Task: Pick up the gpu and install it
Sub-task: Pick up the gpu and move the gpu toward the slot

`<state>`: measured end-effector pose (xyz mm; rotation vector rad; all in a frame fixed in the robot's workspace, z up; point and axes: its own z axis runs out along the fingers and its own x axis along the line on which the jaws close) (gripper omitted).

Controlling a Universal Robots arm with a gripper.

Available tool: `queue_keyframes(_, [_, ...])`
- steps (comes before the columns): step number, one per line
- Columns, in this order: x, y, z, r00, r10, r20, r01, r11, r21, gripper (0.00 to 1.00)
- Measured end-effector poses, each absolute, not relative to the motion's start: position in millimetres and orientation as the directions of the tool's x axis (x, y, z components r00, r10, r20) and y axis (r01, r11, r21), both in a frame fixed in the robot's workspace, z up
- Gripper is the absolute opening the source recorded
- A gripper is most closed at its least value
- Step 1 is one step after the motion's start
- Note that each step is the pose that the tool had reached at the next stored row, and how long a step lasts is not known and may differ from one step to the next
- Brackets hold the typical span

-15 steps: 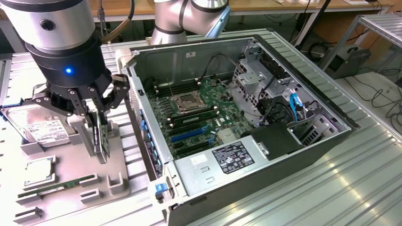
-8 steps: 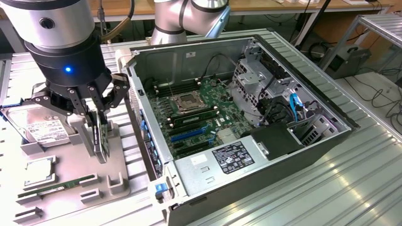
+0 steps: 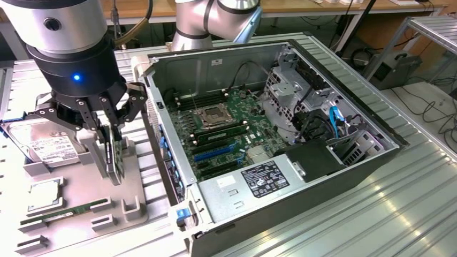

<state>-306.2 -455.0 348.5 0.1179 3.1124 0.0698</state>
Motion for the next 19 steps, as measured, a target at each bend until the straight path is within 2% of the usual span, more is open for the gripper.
queue_keyframes(19, [-306.2,-455.0,353.2,-0.997,0.076,-0.024,0.075,0.996,0.046,0.26])
